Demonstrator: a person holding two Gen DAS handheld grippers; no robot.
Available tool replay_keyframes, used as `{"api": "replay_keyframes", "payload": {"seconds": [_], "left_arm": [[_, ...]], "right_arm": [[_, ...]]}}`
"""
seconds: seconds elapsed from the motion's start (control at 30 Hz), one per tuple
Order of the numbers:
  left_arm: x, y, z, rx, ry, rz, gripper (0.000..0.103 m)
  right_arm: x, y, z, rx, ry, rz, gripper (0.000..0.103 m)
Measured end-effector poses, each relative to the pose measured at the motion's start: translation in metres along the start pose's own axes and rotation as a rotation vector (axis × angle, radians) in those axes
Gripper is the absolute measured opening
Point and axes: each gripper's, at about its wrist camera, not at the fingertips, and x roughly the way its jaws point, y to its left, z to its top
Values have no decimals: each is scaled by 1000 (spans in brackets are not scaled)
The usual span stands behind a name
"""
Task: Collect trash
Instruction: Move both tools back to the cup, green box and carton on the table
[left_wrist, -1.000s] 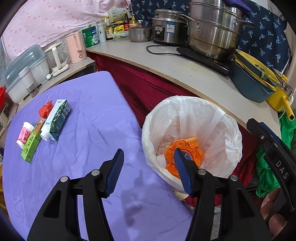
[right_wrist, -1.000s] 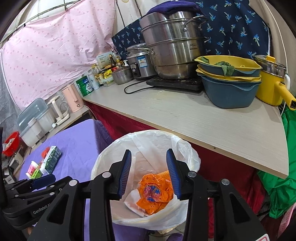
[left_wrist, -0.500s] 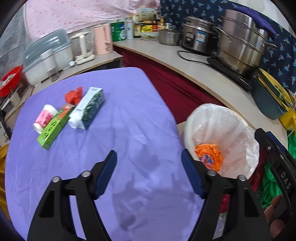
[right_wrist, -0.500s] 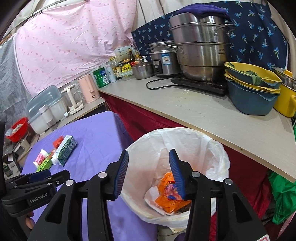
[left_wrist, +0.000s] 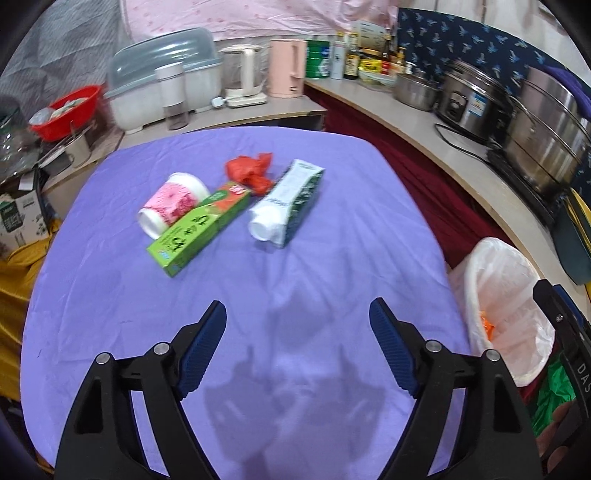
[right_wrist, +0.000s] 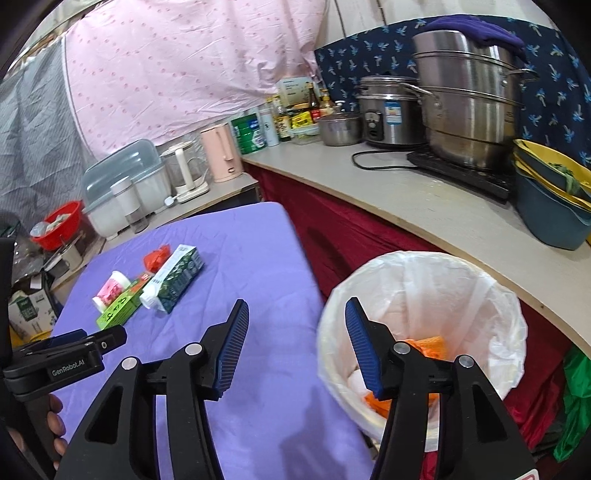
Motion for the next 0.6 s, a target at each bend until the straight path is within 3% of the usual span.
{"api": "replay_keyframes", "payload": {"seconds": [0.3, 0.6], "left_arm": [[14, 73, 4, -96, 9, 91, 82], [44, 119, 15, -117, 40, 121, 87]], "right_arm": [[28, 48, -2, -46, 51, 69, 53], [70, 100, -6, -87, 118, 136, 64]]}}
